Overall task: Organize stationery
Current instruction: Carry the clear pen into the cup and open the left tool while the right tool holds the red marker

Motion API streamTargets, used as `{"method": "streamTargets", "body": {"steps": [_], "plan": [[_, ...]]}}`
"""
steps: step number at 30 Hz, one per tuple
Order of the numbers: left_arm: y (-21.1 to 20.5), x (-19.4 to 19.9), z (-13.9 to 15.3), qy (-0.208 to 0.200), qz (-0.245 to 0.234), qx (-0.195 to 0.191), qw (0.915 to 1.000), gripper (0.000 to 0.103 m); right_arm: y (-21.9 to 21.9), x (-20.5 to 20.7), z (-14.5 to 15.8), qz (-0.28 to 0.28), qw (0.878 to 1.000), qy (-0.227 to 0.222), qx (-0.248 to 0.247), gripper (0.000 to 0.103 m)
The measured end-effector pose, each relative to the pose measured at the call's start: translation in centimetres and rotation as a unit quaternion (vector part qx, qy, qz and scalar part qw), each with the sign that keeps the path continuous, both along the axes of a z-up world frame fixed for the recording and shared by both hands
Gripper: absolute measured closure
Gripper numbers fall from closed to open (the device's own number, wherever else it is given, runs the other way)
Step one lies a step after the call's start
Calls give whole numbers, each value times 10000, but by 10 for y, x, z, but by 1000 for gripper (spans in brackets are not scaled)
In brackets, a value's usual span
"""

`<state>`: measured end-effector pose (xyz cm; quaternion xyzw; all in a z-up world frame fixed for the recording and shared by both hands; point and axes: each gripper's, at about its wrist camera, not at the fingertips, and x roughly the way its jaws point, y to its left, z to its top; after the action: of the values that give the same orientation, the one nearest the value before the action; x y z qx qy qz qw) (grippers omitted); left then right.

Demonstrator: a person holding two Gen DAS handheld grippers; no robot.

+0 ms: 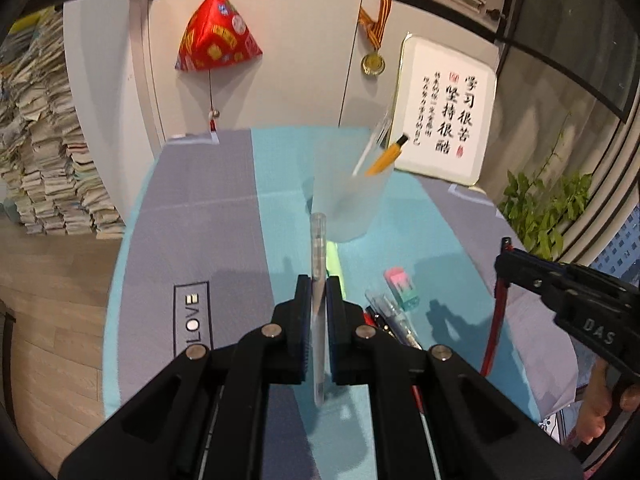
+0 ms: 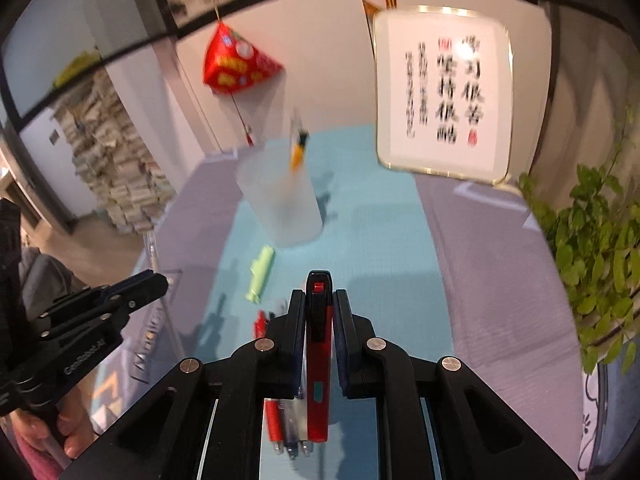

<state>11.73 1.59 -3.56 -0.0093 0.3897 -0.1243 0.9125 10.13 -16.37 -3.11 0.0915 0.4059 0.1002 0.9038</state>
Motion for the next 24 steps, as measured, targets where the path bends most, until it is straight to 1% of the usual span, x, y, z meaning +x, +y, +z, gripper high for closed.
{"method": "streamTargets", "body": {"steps": [3,6,10,15,18,21,24], "plan": [[1,0,5,-61,-2,-26,10000,97,3,-7,14,17,9997,-229,-47,89],[0,3,12,-104,6,-45,9999,97,4,-12,19,4,9994,-324,-76,89],[-3,6,26,-200,-51,-66,9998,97,1,-13,14,16,9996,-275,-43,89],[-14,15,50,-437,-121,1,9990,97,-7,-11,7,-45,9998,-215,23,89],[-21,24,68,-589,-159,31,9981,97,-11,-10,6,-67,9998,-202,53,89],[-28,35,87,-830,-123,120,9964,97,-16,-8,3,-102,9997,-178,91,89],[-36,51,98,-925,-124,144,9955,97,-20,-6,0,-113,9997,-155,145,89]]}}
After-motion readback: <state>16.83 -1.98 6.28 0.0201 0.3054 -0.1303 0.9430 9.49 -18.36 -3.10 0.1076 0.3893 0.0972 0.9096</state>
